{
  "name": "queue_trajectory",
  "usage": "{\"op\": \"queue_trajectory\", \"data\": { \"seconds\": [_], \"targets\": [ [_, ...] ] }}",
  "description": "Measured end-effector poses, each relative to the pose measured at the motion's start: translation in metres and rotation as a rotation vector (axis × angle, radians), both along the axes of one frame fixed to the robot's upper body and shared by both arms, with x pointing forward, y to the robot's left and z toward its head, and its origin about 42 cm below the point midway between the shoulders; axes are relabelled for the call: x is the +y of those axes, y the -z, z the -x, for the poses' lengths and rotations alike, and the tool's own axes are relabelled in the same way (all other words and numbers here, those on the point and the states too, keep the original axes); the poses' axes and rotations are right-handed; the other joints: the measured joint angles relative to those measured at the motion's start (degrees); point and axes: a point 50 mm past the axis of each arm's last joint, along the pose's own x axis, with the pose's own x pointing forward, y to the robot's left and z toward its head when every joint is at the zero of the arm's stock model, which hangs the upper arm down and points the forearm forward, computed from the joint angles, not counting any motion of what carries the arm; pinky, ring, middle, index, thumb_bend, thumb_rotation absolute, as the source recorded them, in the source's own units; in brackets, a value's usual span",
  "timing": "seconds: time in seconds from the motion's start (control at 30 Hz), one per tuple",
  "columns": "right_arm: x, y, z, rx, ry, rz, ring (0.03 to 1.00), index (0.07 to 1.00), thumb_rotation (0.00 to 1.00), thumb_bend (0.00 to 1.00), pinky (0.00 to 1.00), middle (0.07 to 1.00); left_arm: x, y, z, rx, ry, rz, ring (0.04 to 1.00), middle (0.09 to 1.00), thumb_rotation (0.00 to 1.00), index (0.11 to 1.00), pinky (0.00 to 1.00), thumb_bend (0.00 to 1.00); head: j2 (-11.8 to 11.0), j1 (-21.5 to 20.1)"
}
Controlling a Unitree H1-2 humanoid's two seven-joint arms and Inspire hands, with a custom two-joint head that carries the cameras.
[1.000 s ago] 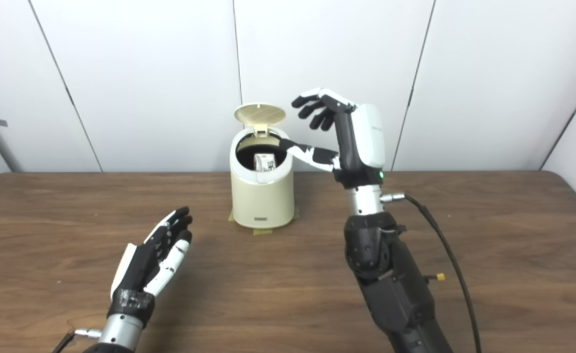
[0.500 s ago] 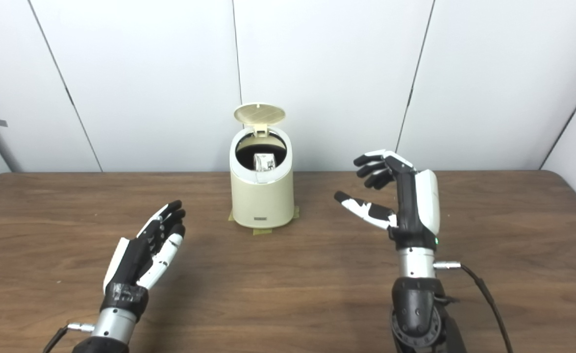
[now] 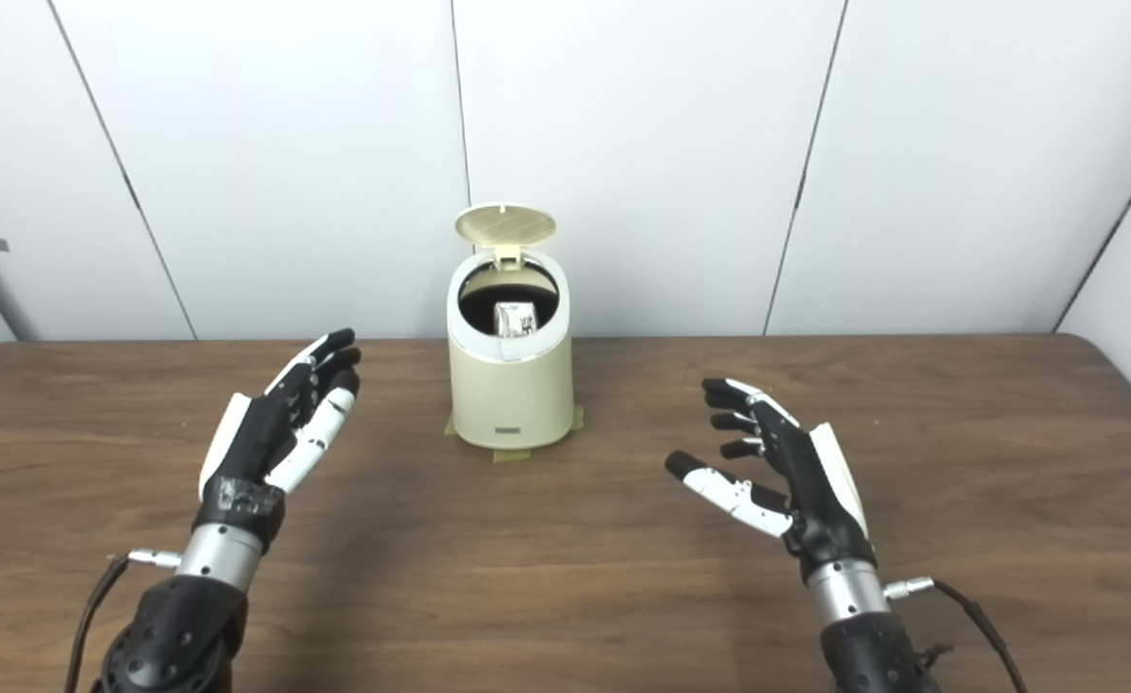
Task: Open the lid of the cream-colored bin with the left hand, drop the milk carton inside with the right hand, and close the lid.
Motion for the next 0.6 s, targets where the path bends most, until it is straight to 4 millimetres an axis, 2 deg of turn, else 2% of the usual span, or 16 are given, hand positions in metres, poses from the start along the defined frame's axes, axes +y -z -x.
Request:
{"op": "queue_trajectory", "data": {
  "seconds": [0.13, 0.23, 0.37, 0.6],
  "targets": [
    [0.007, 0.003, 0.002, 0.023, -0.006, -0.063, 0.774, 0.851, 1.0, 0.55, 0.66, 0.826, 0.006, -0.012, -0.026, -0.009, 0.012, 0.063, 0.886, 0.891, 0.65, 0.922, 0.89, 0.39, -0.3, 0.3],
    [0.012, 0.007, 0.005, 0.04, -0.007, -0.097, 0.775, 0.854, 1.0, 0.54, 0.65, 0.832, 0.009, -0.027, -0.044, -0.033, 0.03, 0.055, 0.887, 0.899, 0.64, 0.927, 0.89, 0.41, -0.4, 0.4],
    [0.01, 0.014, 0.011, 0.06, 0.006, -0.131, 0.791, 0.863, 1.0, 0.55, 0.66, 0.843, 0.004, -0.047, -0.06, -0.075, 0.063, 0.026, 0.875, 0.888, 0.62, 0.909, 0.87, 0.44, -0.4, 0.4],
    [0.01, 0.031, 0.014, 0.092, 0.018, -0.228, 0.807, 0.863, 0.97, 0.6, 0.67, 0.851, -0.008, -0.051, -0.088, -0.023, 0.104, 0.019, 0.929, 0.928, 0.74, 0.945, 0.91, 0.43, -0.6, 0.5]
  ]
}}
